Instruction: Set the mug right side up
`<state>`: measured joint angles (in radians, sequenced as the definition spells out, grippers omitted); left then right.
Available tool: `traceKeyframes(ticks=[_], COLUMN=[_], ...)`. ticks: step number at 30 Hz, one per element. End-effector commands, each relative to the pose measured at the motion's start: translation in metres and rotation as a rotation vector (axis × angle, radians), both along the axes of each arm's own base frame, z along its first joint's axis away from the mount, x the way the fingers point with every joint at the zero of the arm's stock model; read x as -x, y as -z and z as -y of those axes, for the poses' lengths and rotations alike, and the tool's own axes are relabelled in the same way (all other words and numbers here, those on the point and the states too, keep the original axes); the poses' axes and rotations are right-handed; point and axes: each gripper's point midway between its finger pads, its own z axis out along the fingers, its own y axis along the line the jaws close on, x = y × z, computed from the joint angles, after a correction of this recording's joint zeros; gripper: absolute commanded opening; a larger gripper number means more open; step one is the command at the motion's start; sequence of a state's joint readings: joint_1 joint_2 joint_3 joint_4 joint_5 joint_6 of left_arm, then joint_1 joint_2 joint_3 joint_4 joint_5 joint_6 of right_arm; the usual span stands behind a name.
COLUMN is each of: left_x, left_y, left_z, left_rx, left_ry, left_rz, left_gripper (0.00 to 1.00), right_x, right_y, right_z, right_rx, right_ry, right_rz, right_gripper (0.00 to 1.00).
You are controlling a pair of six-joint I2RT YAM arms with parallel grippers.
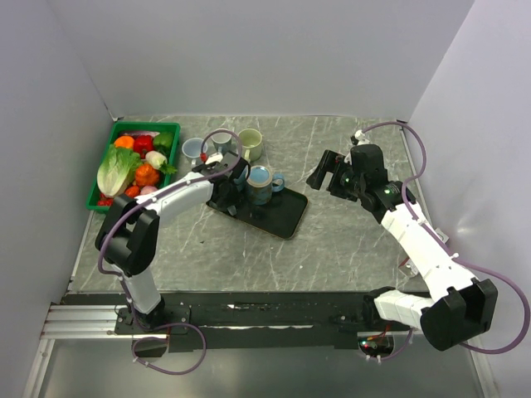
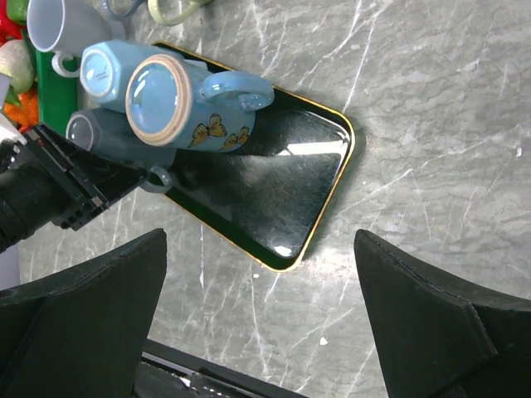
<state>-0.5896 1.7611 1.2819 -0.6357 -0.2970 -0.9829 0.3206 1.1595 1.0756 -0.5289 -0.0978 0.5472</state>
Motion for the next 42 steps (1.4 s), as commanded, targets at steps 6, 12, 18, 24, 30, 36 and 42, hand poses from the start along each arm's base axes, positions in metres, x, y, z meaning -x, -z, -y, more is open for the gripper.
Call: traceKeyframes(ticks=[6,12,18,24,30,36,42], left_x=[-0.023,-0.013,-0.001,0.004,0.007,0.020,0.038], left_y=[-0.023,-0.062,-0.113,-0.177,-0.272,-0.341,-0.380], left_z=[-0.002,-0.008,-0.012,-0.005,0.024,0.055,0.070], left_rx=[-0.021,0.003,0.092,0.220,0.424,0.572,0.658], left_ry=[-0.003,-0.007,-0.010,0.027,0.208,0.438,0.601], left_rz=[0.107,0.161,0.252,0.382,0.622,0.838,0.986], left_gripper=[0.01,0.01,0.01,0.01,0.01,0.01,0.01], right_x=[-0.006,-0.006,-0.005,-0.001,0.013,0.030,0.034], right_y=[-0.014,-0.021,-0.025,-0.041,-0.087,-0.114,-0.129], right_z=[0.001,-0.007,-0.018,-0.039,-0.076,-0.105,-0.121], right_rx=[-0.002,-0.052,-0.114,-0.213,-0.419,-0.650,-0.783], right_ry=[0.000,-0.023,-0.052,-0.137,-0.349,-0.492,-0.551], right_rz=[0.040,0.049,0.055,0.084,0.175,0.158,0.130], right_gripper=[0.99,1.00,1.00,0.99,1.00,0.99,1.00])
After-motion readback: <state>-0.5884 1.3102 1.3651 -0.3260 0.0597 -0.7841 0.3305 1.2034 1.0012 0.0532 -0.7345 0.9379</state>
